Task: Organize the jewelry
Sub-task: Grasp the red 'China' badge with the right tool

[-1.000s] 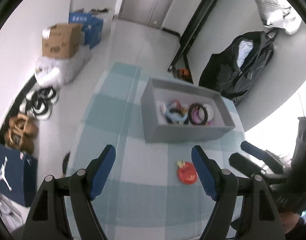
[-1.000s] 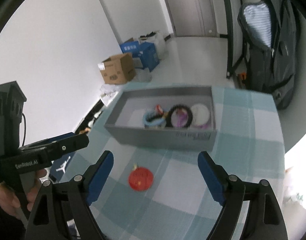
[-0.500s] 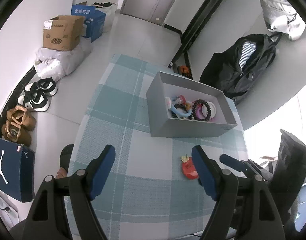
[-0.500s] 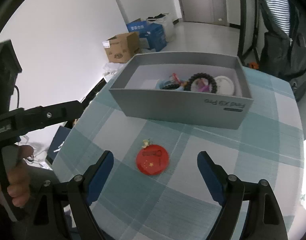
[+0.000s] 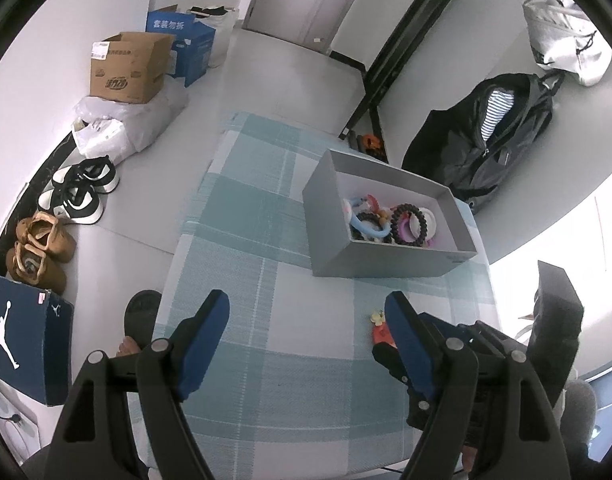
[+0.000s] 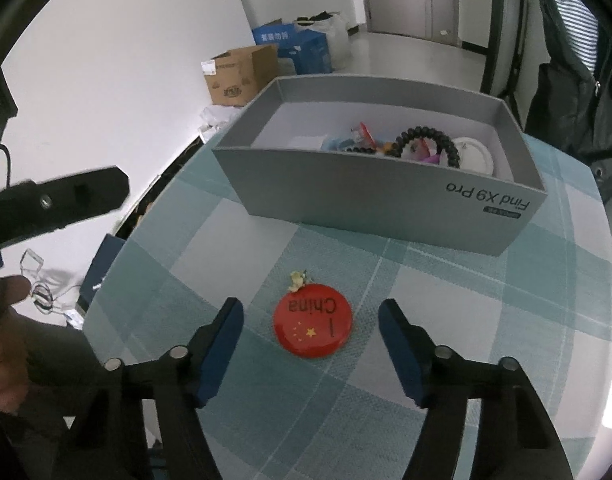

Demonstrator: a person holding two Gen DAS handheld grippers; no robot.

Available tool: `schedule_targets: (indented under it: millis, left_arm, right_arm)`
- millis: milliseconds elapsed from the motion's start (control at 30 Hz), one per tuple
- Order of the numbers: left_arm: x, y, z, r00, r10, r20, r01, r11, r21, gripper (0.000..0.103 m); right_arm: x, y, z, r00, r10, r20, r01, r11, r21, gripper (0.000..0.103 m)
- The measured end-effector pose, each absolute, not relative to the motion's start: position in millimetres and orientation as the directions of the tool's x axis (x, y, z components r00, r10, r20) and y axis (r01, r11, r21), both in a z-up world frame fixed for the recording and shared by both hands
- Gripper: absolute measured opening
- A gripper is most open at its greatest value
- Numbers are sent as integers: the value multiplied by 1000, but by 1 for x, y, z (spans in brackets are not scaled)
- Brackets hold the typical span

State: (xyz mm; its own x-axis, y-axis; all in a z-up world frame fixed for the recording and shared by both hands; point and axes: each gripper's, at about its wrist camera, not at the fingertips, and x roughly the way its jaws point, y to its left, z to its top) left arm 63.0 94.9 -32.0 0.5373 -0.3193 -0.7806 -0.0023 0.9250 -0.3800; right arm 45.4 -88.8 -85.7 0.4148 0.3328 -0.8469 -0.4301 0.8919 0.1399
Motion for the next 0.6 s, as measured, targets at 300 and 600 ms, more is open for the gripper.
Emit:
schedule_targets:
  millis: [300,600]
  left_arm:
    - [65,94,-36,525,-312,-792,-10,928,-372,77]
    - [67,93,-39,512,-304,-803,-22,930,-367,77]
  right_arm:
    - [38,-71,-89,435,268,-859,-482,875,29,42]
    - [36,-71,-85,441,275,-854,-491,871,26,41]
